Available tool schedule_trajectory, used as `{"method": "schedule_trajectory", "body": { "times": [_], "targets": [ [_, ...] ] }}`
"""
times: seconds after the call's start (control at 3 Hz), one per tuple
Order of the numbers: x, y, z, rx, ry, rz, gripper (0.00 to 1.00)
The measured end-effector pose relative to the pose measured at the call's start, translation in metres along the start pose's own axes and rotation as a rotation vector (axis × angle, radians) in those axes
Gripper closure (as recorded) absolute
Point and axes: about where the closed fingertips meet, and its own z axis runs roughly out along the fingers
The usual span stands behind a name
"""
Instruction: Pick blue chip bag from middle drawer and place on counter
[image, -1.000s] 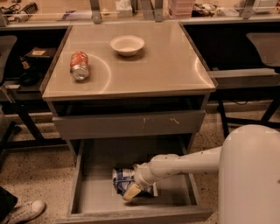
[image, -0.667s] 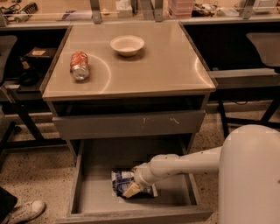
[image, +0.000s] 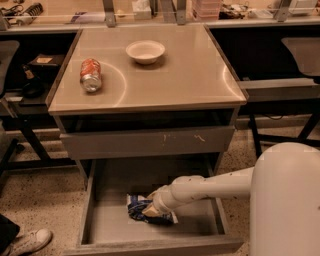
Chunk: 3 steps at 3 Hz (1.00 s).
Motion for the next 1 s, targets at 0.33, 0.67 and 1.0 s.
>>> {"method": "schedule_trajectory", "body": {
  "times": [0.33, 0.67, 1.0],
  "targets": [
    [-0.002, 0.000, -0.003, 0.000, 0.000, 0.000, 1.00],
    [-0.019, 0.005, -0.042, 0.028, -0.007, 0.027, 1.00],
    [-0.027, 0.021, -0.110, 0.089, 0.006, 0.115, 1.00]
  ]
}}
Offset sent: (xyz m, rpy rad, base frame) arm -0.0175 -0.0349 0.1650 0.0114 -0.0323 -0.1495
